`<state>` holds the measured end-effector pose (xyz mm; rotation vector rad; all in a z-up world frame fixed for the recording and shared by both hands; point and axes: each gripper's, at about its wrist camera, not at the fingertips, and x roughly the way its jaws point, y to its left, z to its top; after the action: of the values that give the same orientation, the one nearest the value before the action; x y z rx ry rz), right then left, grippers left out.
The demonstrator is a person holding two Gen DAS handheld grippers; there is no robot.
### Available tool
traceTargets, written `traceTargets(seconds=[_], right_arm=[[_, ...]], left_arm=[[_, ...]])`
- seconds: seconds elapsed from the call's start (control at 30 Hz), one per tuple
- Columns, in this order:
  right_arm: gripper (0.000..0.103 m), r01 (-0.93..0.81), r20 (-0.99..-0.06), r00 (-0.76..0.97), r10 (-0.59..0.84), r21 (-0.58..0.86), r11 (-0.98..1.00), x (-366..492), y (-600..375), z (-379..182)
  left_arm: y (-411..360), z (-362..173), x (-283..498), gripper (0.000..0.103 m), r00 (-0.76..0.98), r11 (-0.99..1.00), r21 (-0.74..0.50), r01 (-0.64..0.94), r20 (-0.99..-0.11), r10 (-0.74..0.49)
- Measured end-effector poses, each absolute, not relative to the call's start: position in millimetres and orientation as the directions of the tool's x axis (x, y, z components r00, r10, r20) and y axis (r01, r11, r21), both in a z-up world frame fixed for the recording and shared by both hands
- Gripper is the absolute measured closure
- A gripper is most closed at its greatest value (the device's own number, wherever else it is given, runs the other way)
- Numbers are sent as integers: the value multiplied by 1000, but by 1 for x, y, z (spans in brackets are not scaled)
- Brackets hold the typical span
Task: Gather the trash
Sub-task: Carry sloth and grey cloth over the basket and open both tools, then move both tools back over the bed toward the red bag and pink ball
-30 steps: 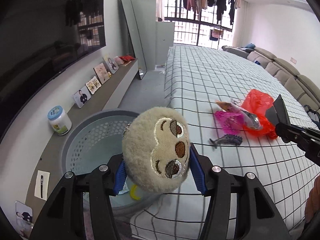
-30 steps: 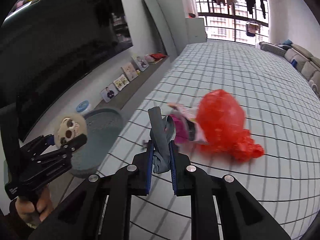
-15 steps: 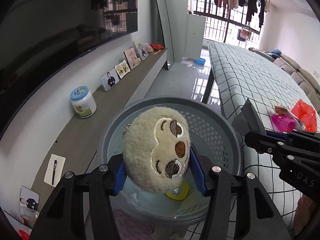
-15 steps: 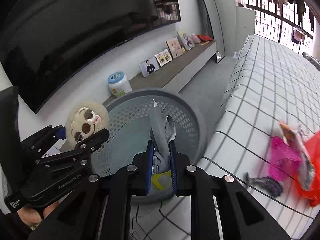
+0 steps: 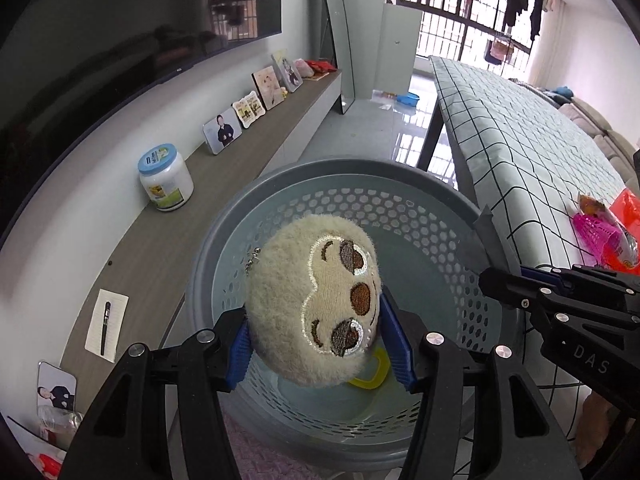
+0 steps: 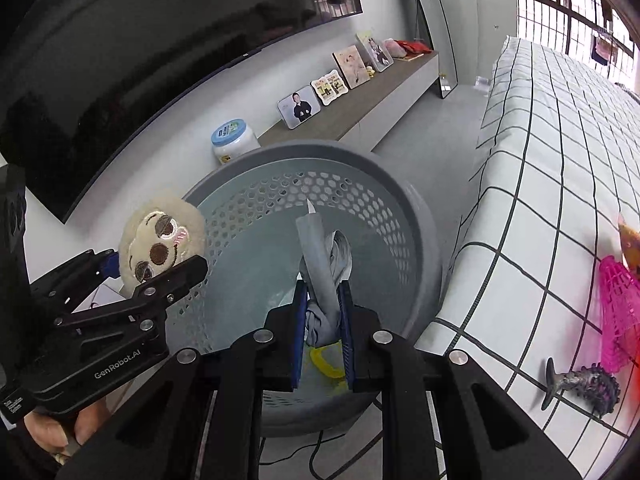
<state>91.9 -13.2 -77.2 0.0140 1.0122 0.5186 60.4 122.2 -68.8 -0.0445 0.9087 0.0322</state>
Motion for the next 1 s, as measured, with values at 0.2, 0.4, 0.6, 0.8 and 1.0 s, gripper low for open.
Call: traceTargets(seconds=[0.2,0.4,0.6,0.8,1.0], right_arm=[[84,-398,-792,432,431,262,879,92,-16,-78],[54,-387,-766,477,430,256,886,87,-19,-73],[54,-384,-769,466,436,269,884,89,-23,-73],[54,-384,-768,473,431,261,886,90,-24,-74],[53,-394,-758,486,434,254,884,86,-23,-72]], left_arm=[[119,-68,58,34,615,999,-12,-51,-788,23],[120,-60,53,24,630,997,4,-72,-775,49],[126,-58,52,23,628,996,2,-91,-776,60],[127,-58,50,21,623,995,9,-100,-779,70],[131,-53,43,19,630,993,12,-121,-772,86]])
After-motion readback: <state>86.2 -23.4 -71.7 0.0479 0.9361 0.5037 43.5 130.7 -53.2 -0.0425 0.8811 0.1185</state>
